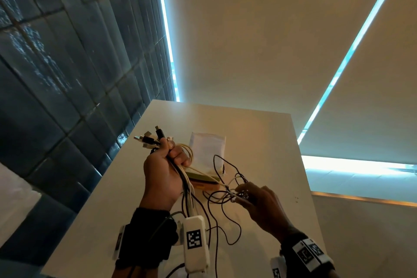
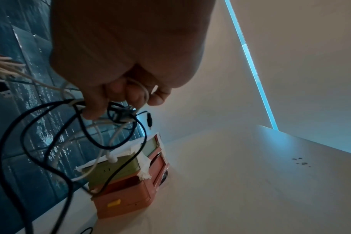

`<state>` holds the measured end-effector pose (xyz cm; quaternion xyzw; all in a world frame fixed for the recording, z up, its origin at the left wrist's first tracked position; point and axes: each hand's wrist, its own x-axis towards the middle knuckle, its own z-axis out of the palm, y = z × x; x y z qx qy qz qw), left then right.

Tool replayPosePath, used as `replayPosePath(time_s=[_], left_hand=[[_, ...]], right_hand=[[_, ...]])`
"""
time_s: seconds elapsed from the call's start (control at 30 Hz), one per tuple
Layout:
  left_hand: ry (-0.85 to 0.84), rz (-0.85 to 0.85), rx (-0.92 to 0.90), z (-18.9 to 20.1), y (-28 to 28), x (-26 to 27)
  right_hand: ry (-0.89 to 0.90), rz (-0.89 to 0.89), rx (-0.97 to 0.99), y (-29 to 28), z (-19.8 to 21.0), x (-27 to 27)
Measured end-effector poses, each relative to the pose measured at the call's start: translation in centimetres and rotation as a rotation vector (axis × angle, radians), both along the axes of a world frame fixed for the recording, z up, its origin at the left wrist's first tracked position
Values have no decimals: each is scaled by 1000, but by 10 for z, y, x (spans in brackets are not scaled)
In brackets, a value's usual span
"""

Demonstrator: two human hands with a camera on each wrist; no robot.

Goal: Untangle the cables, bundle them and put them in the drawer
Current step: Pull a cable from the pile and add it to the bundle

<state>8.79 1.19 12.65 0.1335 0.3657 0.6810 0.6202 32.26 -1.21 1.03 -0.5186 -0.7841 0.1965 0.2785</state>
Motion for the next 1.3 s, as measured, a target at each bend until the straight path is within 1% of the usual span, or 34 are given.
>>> replayPosePath(time_s=[0.1,0.17,0.27,0.37,0.53,0.6,0.7,0.77,0.83,1.07,1.2,1.27,1.3], left_hand=[[6,26,14,0,0,-7],[0,40,21,-1,1,-11],[-5,60,32,-3,2,-18],[3,58,40,-2,3,-21],[3,66,45,0,4,-15],[6,72,44,0,3,-17],[-4,85,47,0,2,-24],[-10,94,56,1,1,-26],[-10,101,58,2,1,-27],[-15,93,30,-2,-1,-28],[-3,83,31,-1,-2,-26],[3,77,42,1,-3,-24],[14,72,51,3,-3,-23]], right_hand=[[193,-42,-29,-3,-2,12],[264,-36,-9,-4,0,24],[220,-35,7,-4,-3,43],[164,-63,-27,-2,-13,54],[174,-174,-74,4,-28,53],[113,-205,-103,4,-39,57],[-21,-298,-245,2,-54,67],[-69,-327,-363,-1,-56,70],[-105,-348,-436,-3,-55,69],[-223,-450,-559,3,-42,76],[-203,-516,-662,8,-50,83],[-116,-518,-798,9,-54,84],[-37,-518,-893,10,-54,83]])
